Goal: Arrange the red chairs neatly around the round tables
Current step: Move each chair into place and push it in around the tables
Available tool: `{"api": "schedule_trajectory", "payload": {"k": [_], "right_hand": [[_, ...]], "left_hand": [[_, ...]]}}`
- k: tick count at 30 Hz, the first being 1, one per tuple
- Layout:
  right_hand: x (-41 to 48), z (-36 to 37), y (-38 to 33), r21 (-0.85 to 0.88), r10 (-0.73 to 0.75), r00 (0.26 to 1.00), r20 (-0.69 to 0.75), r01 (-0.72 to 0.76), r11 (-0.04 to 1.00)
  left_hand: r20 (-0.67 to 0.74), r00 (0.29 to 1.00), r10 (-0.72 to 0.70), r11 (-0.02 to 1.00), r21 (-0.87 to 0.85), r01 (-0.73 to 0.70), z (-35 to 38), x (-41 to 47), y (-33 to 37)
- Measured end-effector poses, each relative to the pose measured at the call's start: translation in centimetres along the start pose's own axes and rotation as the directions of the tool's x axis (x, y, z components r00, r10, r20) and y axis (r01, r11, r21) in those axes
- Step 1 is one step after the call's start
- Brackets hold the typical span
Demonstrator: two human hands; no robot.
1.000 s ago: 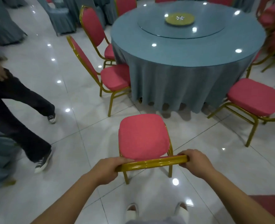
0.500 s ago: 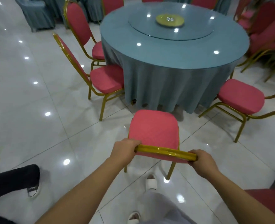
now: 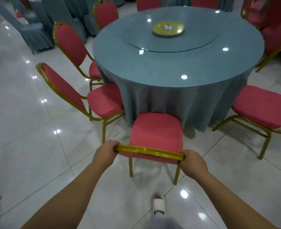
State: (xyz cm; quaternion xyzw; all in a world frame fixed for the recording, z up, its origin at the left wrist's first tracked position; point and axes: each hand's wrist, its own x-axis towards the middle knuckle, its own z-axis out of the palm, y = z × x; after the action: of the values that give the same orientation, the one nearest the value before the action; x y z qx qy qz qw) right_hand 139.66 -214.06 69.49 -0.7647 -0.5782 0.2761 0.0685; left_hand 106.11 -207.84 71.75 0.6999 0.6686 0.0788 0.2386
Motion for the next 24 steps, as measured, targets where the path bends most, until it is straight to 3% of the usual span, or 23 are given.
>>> {"api": "schedule_trajectory", "payload": {"k": [12, 24], "right_hand": [[7.9, -4.8, -1.7, 0.009, 0.035, 0.996, 0.081, -0.036, 0.999], [13.9, -5.6, -4.2, -0.006, 0.061, 0.997, 0.048, -0.061, 0.998]], "left_hand": [[-0.044, 0.998, 0.037, 0.999, 0.026, -0.036, 0.1, 8.5, 2.6], [-0.040, 0.999, -0.002, 1.000, 0.025, 0.003, -1.6, 15.3, 2.5]]}}
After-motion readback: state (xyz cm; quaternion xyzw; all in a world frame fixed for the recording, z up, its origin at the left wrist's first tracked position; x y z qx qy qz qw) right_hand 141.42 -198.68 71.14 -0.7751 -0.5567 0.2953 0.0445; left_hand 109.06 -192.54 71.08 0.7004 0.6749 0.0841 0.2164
